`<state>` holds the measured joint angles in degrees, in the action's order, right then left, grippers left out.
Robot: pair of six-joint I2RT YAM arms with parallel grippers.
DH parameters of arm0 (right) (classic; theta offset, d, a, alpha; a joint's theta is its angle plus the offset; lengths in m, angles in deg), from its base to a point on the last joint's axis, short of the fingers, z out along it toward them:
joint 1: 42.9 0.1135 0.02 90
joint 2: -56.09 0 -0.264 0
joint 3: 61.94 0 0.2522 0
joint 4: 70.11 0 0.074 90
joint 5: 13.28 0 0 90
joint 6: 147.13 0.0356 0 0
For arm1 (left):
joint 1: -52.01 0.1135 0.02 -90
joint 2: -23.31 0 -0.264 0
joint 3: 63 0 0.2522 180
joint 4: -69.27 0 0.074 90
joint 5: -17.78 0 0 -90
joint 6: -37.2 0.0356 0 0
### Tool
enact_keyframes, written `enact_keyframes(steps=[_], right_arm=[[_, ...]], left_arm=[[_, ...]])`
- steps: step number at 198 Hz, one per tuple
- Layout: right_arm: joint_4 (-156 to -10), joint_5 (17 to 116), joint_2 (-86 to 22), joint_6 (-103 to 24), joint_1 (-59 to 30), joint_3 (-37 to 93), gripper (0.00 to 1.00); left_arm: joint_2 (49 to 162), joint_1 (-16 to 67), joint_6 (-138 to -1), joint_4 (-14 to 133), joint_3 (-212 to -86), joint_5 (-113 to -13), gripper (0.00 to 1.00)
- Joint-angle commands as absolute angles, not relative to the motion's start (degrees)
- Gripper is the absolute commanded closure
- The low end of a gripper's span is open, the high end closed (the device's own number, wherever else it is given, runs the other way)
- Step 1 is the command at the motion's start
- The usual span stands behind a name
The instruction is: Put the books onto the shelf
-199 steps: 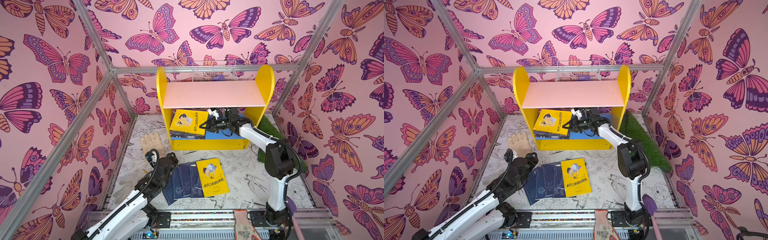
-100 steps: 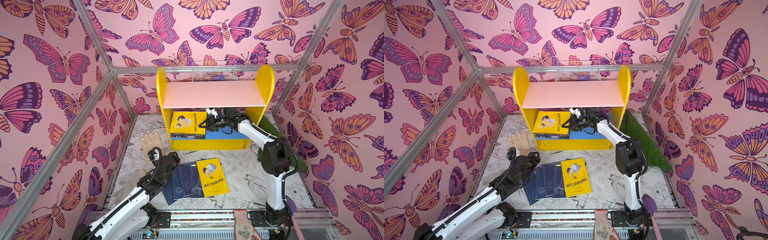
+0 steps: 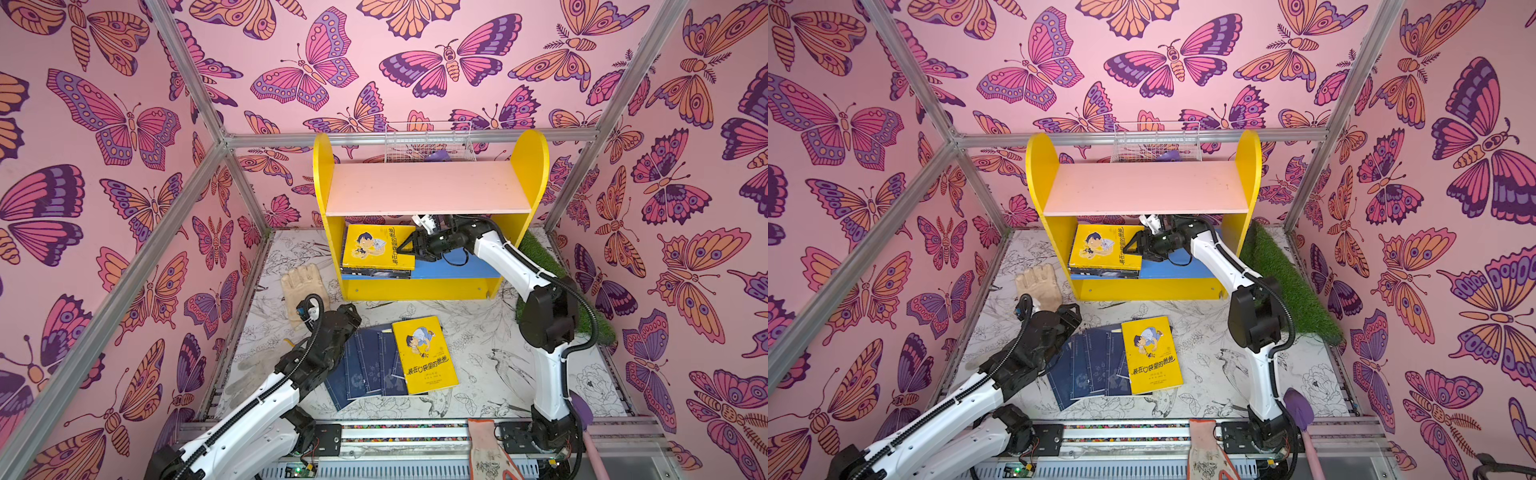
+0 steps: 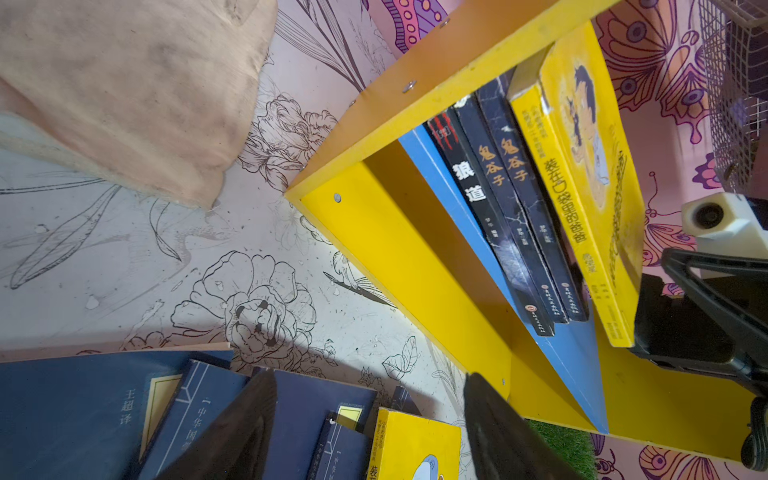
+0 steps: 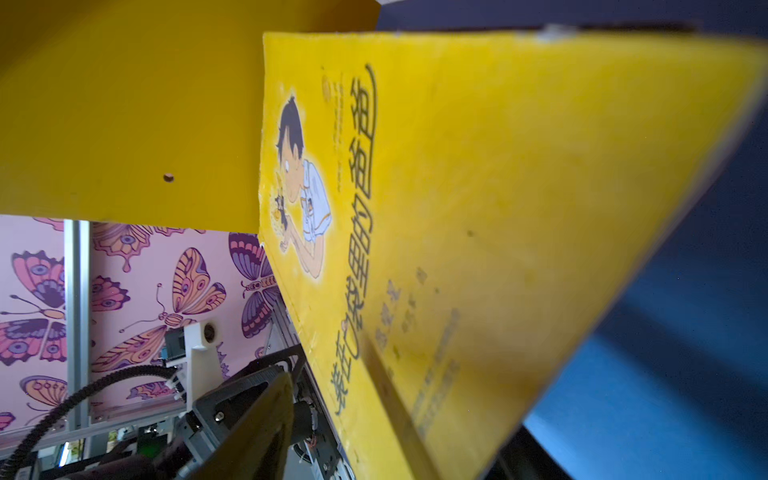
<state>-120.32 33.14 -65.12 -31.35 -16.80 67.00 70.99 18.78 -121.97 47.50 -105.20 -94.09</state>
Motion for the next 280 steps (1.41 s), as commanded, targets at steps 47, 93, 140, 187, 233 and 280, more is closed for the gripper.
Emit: enact_keyframes(steps=[47, 93, 140, 187, 233, 280], right_arm=[[-120.5, 49.6, -64.5, -32.9, -13.0, 72.6, 0.35], [-113.7, 51.2, -66.4, -28.3, -11.9, 72.9, 0.35], [-108.7, 56.5, -65.5, -26.0, -10.6, 70.7, 0.33], [-101.5, 64.0, -58.8, -26.8, -10.5, 60.8, 0.29], [-102.0, 63.2, -58.2, -28.3, -10.5, 58.8, 0.28], [-98.1, 64.0, -55.7, -27.9, -10.6, 53.8, 0.28]], left_arm=[[69.4, 19.2, -122.6, 48.1, -104.2, -94.0, 0.27], [69.6, 19.1, -123.0, 48.6, -103.7, -93.9, 0.27], [71.4, 19.1, -121.5, 55.1, -103.0, -90.8, 0.27], [79.3, 19.2, -114.5, 73.3, -105.3, -80.2, 0.27], [90.0, 19.5, -111.6, 77.4, -112.4, -77.6, 0.28], [101.0, 21.5, -111.9, 83.2, -117.7, -74.9, 0.34]])
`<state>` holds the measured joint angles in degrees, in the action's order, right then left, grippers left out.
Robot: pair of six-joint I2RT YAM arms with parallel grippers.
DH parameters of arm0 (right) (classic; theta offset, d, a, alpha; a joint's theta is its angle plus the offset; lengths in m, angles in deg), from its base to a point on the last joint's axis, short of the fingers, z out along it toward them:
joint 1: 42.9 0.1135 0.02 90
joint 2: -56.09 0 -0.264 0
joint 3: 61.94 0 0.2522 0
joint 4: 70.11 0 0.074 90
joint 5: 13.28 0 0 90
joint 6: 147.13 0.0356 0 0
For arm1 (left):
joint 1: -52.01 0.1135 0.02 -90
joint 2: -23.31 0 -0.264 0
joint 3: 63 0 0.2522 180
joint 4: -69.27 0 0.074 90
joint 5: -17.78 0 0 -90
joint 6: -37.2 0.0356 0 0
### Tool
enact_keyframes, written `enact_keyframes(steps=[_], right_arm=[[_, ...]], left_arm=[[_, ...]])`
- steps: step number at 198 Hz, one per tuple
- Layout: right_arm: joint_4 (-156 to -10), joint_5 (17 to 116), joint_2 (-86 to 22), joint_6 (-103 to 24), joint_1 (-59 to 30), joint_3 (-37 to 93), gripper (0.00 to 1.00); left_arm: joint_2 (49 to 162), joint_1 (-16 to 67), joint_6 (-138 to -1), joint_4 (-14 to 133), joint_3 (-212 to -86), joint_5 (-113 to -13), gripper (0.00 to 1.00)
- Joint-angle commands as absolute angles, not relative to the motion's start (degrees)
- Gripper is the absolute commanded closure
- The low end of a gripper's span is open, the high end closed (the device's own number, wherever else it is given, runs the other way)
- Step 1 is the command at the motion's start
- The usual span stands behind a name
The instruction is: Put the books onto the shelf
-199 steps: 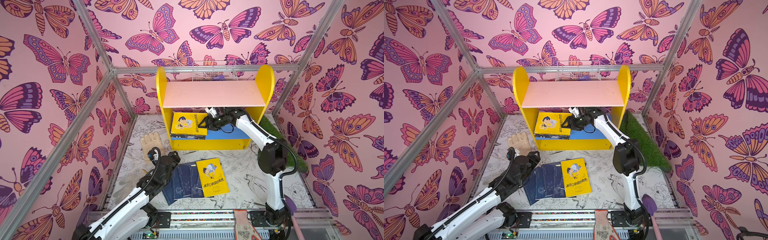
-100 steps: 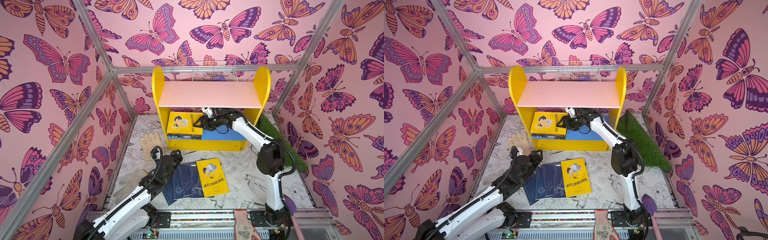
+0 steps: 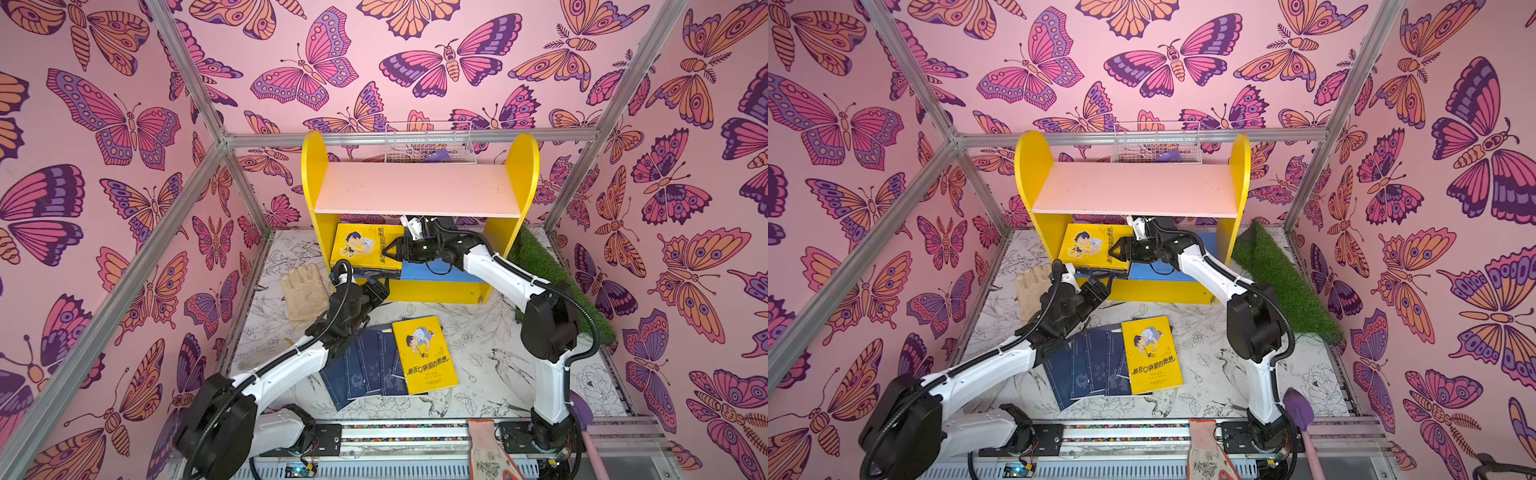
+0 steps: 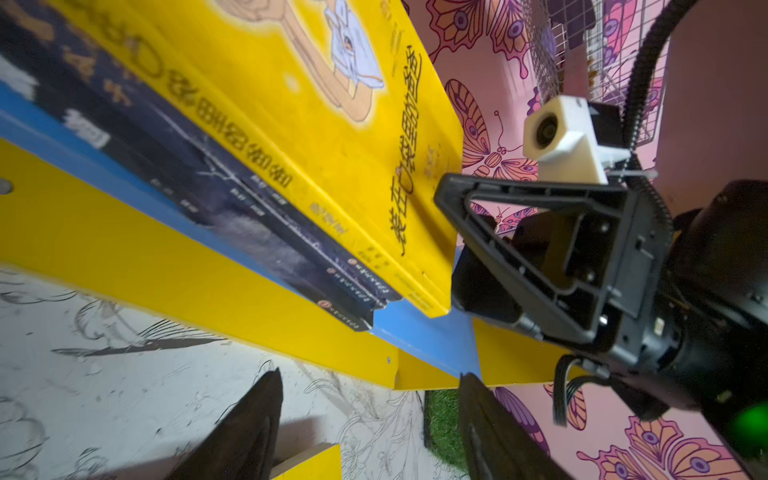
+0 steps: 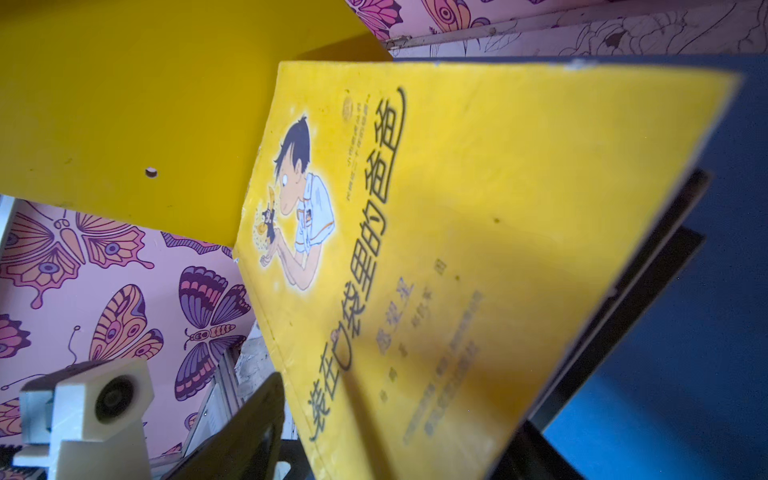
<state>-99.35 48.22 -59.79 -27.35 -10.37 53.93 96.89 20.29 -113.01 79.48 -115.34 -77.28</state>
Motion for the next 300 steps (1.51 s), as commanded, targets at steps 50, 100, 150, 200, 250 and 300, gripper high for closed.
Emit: enact_keyframes(steps=[50, 100, 150, 200, 250, 300], right_arm=[[-98.9, 63.0, -54.7, -28.6, -10.6, 53.2, 0.27], [-102.8, 67.4, -52.4, -28.7, -10.6, 50.9, 0.26], [-104.4, 74.6, -50.2, -28.4, -10.6, 48.3, 0.26], [-103.1, 73.6, -48.1, -29.5, -10.6, 46.2, 0.31], [-91.4, 66.8, -39.9, -29.7, -10.6, 34.3, 0.43], [-93.5, 60.8, -38.2, -30.2, -10.3, 31.6, 0.46]], left_arm=[[105.3, 23.1, -112.4, 80.9, -122.2, -74.9, 0.44], [106.4, 23.5, -113.1, 79.4, -123.4, -75.8, 0.46], [106.9, 23.9, -112.7, 78.7, -123.4, -76.7, 0.46], [107.2, 24.2, -112.4, 78.9, -124.3, -76.4, 0.46], [102.9, 24.2, -108.0, 79.3, -123.2, -75.5, 0.44], [89.2, 24.2, -107.5, 73.4, -117.1, -79.7, 0.42]])
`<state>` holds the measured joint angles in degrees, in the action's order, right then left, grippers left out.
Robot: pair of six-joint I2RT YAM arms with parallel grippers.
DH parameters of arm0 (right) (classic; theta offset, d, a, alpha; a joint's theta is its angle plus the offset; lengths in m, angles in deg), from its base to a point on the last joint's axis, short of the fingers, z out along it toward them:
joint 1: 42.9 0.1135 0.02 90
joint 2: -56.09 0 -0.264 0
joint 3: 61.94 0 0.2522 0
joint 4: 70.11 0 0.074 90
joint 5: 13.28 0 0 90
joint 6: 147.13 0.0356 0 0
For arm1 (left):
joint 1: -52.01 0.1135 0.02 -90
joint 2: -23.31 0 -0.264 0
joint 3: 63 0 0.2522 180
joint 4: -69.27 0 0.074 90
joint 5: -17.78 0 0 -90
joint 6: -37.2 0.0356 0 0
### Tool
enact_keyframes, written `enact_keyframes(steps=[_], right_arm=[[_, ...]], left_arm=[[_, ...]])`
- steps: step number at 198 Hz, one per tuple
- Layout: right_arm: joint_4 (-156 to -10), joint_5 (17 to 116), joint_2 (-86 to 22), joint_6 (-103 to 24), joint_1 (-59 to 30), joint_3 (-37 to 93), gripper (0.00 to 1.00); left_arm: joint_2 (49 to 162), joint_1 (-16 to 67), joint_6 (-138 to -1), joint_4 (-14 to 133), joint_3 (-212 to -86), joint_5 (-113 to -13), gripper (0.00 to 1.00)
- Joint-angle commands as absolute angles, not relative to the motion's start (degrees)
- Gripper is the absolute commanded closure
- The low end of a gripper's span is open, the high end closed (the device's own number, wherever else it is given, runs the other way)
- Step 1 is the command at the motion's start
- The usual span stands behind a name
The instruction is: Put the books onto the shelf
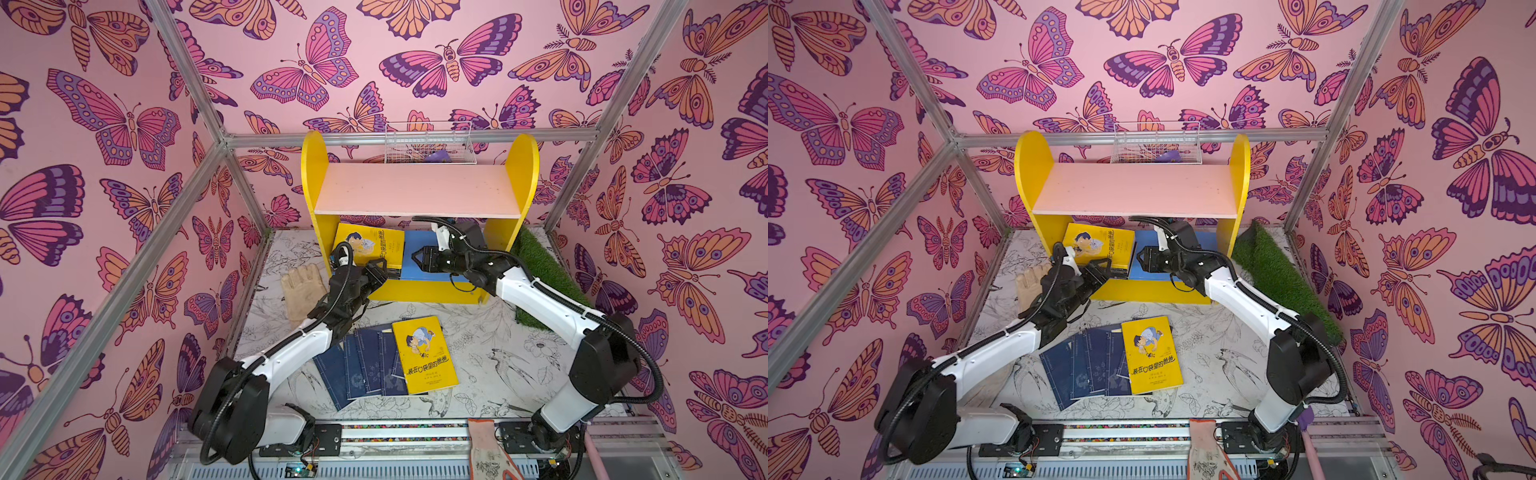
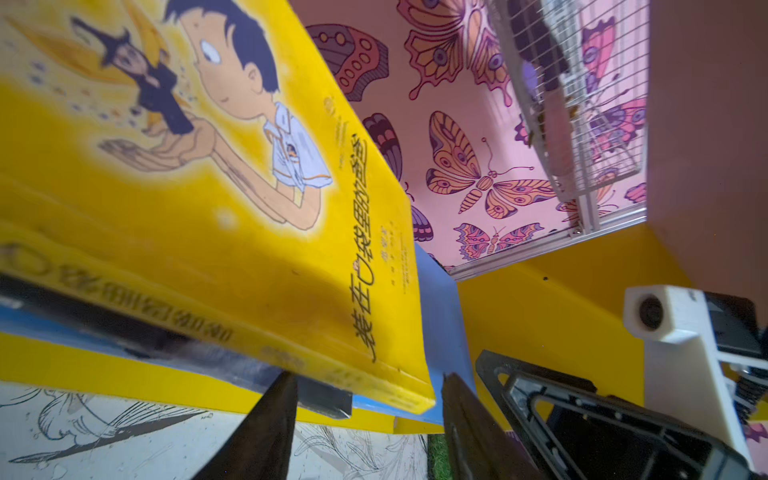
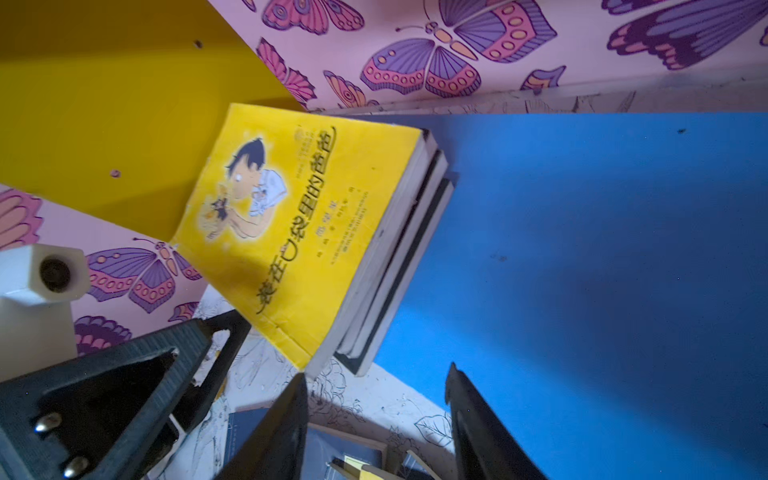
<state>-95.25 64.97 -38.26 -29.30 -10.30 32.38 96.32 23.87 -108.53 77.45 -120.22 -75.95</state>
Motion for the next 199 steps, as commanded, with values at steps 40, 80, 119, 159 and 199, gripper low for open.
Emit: enact_keyframes(steps=[40, 80, 119, 159, 199], right_arm=[[-93.7, 58.7, -41.1, -30.5, -8.4, 32.2, 0.47], [-97.7, 59.4, -42.9, -34.9, -5.2, 34.4, 0.47], [-101.7, 64.0, -44.5, -37.0, -4.6, 36.3, 0.45], [-105.5, 64.7, -49.1, -40.2, -4.6, 41.9, 0.46], [-107.9, 64.9, -52.3, -42.2, -4.6, 46.3, 0.46]], left_arm=[[76.1, 24.2, -115.4, 55.8, -111.7, -90.5, 0.43], [68.1, 24.8, -121.6, 44.1, -108.0, -95.9, 0.43], [65.8, 25.4, -123.1, 43.1, -106.2, -96.2, 0.43], [66.3, 25.7, -123.1, 43.1, -106.2, -96.0, 0.43], [66.5, 26.3, -123.5, 43.2, -106.1, -95.2, 0.43]])
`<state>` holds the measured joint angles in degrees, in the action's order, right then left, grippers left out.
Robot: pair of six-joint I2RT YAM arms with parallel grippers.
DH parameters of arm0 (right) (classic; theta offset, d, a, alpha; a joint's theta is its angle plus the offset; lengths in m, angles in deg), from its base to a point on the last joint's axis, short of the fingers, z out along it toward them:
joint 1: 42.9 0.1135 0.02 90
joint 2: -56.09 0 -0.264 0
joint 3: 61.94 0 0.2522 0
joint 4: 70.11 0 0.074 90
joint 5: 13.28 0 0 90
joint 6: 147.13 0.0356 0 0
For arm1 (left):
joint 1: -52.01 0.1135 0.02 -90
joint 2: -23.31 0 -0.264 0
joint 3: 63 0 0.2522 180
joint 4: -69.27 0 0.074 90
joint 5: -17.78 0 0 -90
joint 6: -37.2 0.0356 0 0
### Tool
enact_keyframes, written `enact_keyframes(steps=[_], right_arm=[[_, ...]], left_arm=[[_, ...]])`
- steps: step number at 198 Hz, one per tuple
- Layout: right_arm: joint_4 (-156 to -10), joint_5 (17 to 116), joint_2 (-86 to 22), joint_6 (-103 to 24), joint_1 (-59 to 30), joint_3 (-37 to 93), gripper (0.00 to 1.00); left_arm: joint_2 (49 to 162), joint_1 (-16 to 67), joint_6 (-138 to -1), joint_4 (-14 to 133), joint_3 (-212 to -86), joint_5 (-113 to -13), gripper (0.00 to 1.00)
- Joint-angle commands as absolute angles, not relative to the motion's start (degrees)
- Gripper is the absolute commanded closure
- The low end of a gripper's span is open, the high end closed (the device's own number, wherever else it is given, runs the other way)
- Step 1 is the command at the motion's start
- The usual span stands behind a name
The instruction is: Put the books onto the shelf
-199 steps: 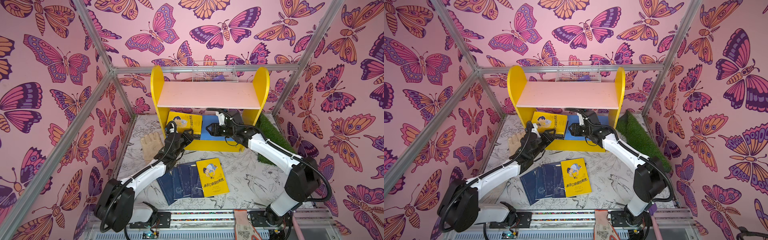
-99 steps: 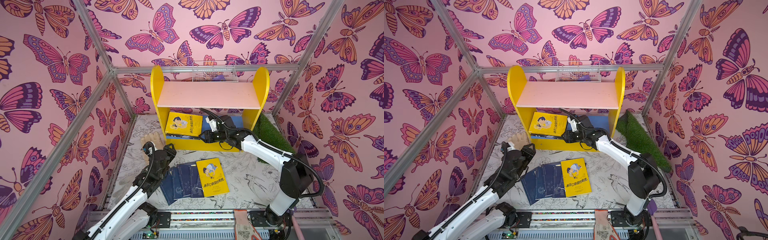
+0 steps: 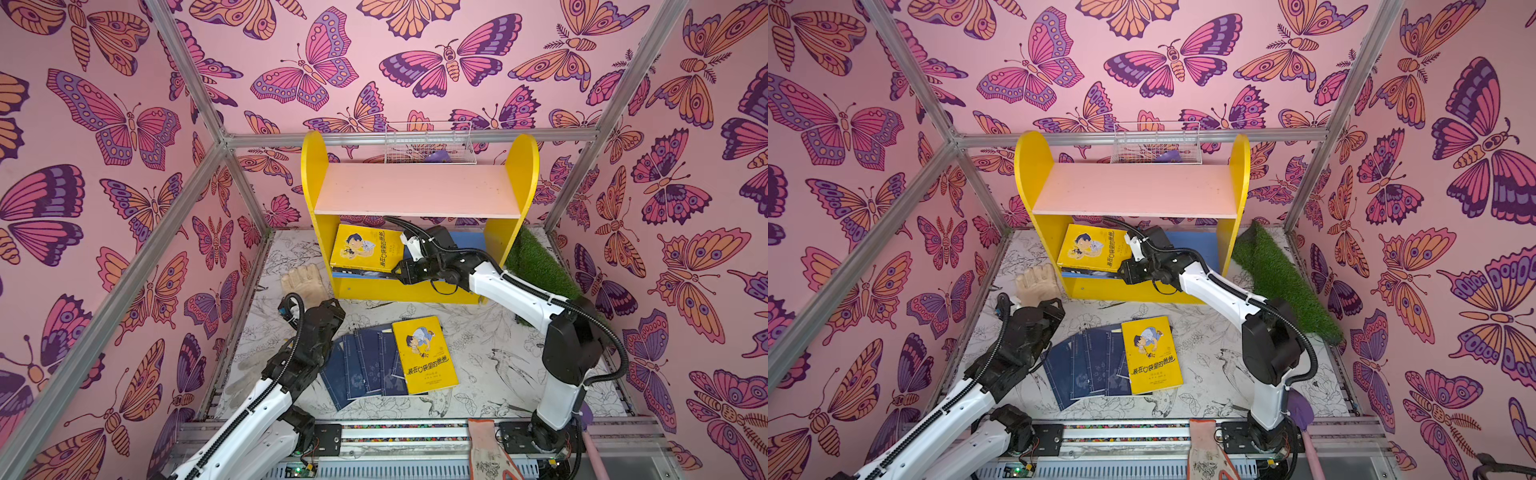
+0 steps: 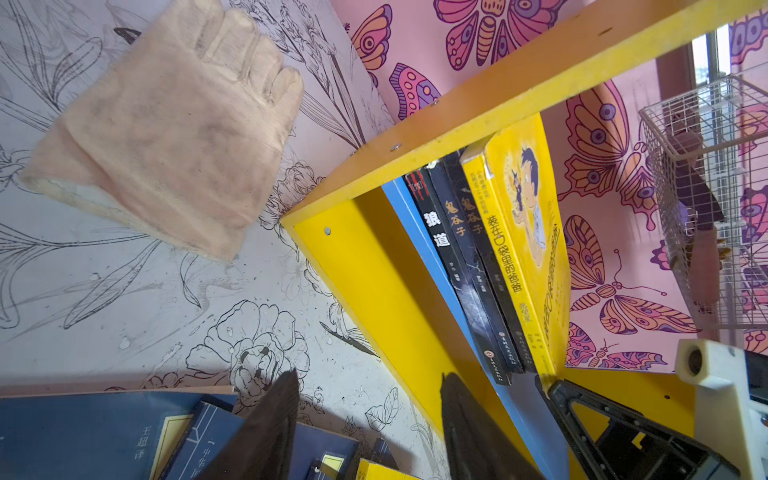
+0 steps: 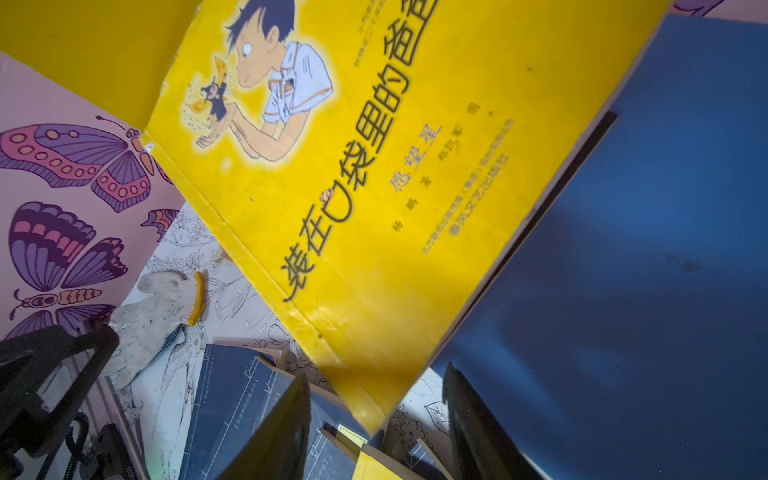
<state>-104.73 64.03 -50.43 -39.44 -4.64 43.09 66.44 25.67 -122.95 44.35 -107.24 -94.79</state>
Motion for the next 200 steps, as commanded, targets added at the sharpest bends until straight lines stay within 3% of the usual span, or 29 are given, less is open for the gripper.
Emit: enact_keyframes(steps=[1, 149, 200], right_arm=[[-107.9, 64.8, -52.4, -42.2, -4.5, 46.4, 0.46], [-107.7, 62.2, -57.0, -41.6, -3.2, 52.2, 0.48], [-107.0, 62.7, -56.6, -41.5, -3.0, 51.7, 0.48]], left_arm=[[66.5, 26.3, -123.5, 43.1, -106.1, -95.1, 0.43], [68.8, 27.3, -124.7, 46.1, -104.8, -92.1, 0.42], [78.2, 36.6, -121.7, 64.1, -106.9, -76.2, 0.46]])
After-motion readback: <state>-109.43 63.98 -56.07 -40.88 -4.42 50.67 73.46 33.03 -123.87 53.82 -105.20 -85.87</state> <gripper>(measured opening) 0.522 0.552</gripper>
